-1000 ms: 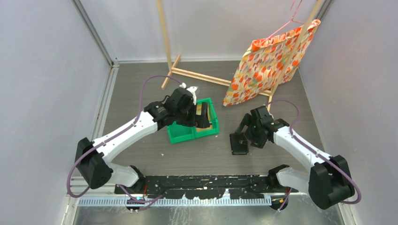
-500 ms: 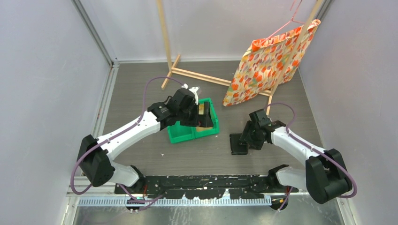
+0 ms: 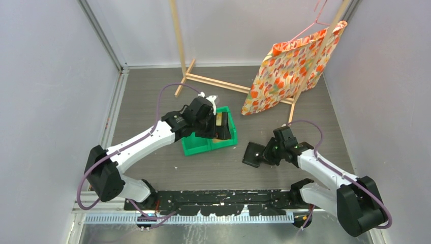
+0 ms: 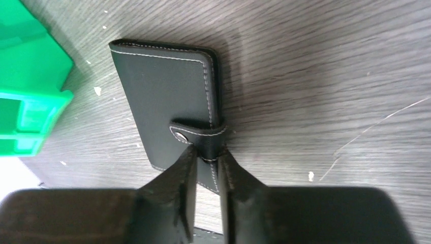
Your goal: Take the credit cards out of the card holder
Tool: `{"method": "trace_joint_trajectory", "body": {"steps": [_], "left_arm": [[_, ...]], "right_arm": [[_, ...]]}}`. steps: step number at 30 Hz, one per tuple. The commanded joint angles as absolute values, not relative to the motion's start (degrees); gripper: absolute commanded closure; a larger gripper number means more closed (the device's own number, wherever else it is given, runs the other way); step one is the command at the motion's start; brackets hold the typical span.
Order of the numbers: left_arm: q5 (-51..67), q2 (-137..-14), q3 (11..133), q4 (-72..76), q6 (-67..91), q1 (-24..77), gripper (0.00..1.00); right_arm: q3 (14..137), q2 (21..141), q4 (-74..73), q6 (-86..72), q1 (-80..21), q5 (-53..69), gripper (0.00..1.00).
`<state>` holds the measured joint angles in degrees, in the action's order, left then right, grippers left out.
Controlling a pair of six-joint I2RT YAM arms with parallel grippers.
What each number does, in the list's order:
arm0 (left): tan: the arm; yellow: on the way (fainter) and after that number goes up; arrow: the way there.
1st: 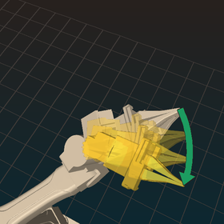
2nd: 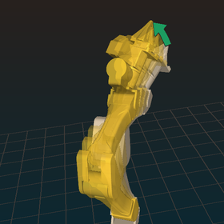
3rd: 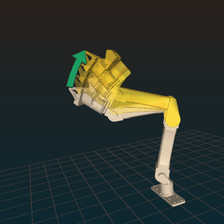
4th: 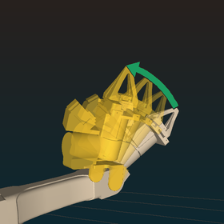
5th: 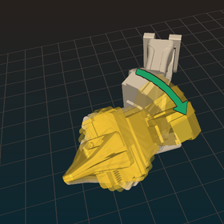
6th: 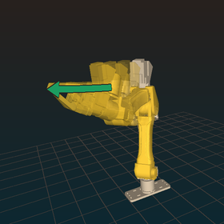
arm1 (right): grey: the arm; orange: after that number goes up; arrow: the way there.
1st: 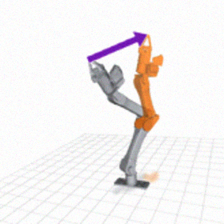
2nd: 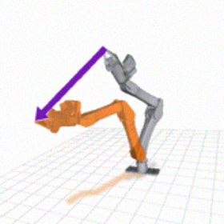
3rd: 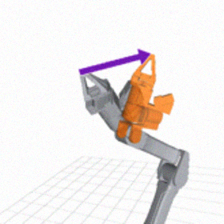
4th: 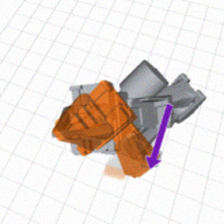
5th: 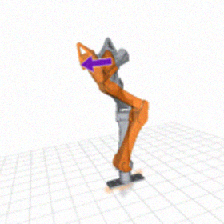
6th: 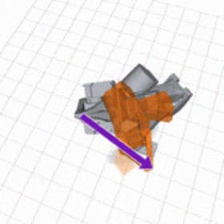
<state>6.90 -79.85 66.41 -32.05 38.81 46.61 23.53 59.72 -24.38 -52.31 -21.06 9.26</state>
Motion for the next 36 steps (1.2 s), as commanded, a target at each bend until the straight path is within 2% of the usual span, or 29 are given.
{"method": "trace_joint_trajectory", "body": {"steps": [1,2,4,10,14,23,27,31,36], "left_arm": [[4.3,-80.9,69.4,-33.4,38.7,48.1,0.04],[3.5,-81.2,69.9,-34.0,38.5,48.6,0.04],[2.7,-81.6,70.5,-34.6,38.5,49.3,0.04],[5.1,-81.3,68.7,-30.5,41.1,49.3,0.05],[9.6,-79.8,66.9,-28.2,42.9,48.3,0.13],[19.9,-69.0,51.2,-11.2,51.6,43.7,0.09],[22.8,-68.4,47.7,-5.9,54.6,43.5,0.06],[28.1,-68.0,43.6,6.0,61.6,42.4,0.06],[29.7,-67.6,43.3,10.0,62.6,41.7,0.08]], "right_arm": [[23.3,58.9,-23.4,-53.3,-21.4,7.2,0.87],[23.4,58.4,-23.9,-53.1,-21.4,6.5,0.95],[23.9,57.1,-24.8,-53.1,-21.4,5.5,0.99],[26.9,54.4,-26.9,-51.2,-21.4,7.4,0.99],[28.0,50.5,-24.2,-50.9,-21.4,13.4,0.99],[31.5,46.3,-12.2,-53.1,-21.4,30.6,0.99],[32.5,46.3,-4.9,-56.2,-21.3,37.8,0.99],[33.4,47.9,-0.4,-58.8,-21.4,43.8,0.99],[33.2,47.8,4.0,-61.1,-21.5,48.3,0.99]]}}
